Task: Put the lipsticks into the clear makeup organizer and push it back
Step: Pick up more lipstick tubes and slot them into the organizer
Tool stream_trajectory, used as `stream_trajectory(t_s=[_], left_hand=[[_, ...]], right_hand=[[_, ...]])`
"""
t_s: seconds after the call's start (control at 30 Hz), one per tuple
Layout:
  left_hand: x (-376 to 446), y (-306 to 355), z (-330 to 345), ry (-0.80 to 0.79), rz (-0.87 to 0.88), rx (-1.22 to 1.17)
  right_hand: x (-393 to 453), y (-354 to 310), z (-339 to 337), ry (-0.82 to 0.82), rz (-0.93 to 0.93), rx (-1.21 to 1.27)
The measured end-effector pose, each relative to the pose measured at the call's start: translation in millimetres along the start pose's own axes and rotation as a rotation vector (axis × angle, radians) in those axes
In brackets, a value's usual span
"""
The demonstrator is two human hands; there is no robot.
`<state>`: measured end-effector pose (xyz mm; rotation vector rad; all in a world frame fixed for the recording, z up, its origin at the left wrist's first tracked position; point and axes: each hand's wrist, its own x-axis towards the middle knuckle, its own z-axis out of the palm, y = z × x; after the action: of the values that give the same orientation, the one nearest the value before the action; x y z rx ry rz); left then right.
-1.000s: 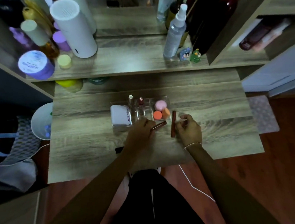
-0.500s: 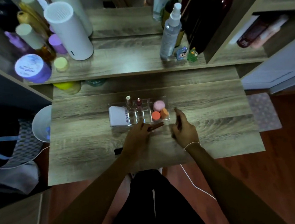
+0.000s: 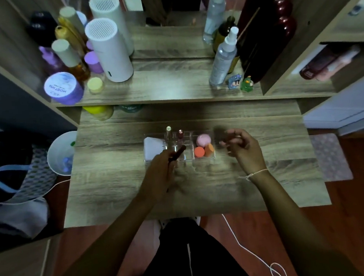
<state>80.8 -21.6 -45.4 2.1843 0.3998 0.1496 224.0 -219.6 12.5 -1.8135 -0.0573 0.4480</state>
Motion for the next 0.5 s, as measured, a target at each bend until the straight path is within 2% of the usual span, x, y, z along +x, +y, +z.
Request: stream_trajectory(t_s=[0.17,0.5], left_hand=[[5.9,3.8,-6.4,0.009,0.014,-0.042],[24.4,10.3,-13.1,0.172,-0.028,-0.068]], right_hand=[[9.9,-24.0,21.6,-0.031,-0.08,0.039],[19.9,-24.5,52.4,-0.009,-0.076,-0.182]])
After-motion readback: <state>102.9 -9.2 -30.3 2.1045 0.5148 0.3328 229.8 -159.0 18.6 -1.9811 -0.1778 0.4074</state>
